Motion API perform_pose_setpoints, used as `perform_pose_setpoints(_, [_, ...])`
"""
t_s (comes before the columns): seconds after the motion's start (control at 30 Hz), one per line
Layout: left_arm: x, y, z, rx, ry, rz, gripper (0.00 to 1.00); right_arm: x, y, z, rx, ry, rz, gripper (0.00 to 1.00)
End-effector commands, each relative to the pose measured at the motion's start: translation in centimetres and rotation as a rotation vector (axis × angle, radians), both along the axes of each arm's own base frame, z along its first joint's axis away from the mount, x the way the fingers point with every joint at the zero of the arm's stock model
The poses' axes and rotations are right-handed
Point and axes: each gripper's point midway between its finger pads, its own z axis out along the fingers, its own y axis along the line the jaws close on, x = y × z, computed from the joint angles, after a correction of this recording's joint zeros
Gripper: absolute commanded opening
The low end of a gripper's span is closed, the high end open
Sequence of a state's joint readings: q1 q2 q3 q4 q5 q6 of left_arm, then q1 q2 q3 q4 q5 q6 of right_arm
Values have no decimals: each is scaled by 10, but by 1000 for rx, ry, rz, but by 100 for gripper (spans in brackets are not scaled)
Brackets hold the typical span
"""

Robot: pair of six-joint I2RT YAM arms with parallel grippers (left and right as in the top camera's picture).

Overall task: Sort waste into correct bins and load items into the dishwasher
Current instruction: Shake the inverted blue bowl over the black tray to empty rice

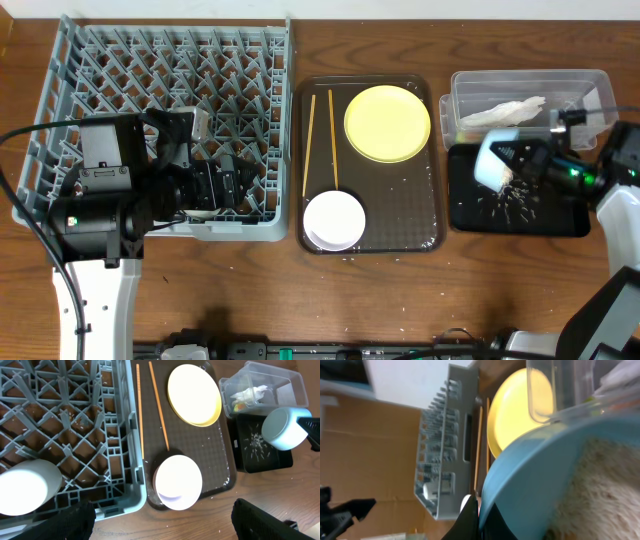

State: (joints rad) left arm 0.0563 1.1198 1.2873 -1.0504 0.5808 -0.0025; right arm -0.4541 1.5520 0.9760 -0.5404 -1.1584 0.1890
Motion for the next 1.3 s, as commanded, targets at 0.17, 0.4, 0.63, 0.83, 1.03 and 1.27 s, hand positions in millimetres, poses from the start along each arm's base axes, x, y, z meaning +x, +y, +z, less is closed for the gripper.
perform_pose_setpoints(0.17, [1,-1,3,-3,-8,-9,88,-6,-11,-15,146,8,-47,1])
perform_pose_setpoints(0.4, [0,-1,3,-3,-7,-9,88,-4,-13,-27,103,32,-73,1])
perform_pose_setpoints(0.63, [0,-1,3,-4,-7,-9,88,-1,-3,-7,144,-76,0,1])
perform_pose_setpoints(0.83, [0,-1,2,-4,-6,-9,88,-1,5,5,176,-127,51,1])
perform_pose_setpoints(1.03, [0,-1,2,-4,-2,-9,88,-10,18,23,234,-221,152,1])
perform_pose_setpoints(1.27, [-2,-1,1,-5,8,-9,88,3,7,-8,69,-149,47,1])
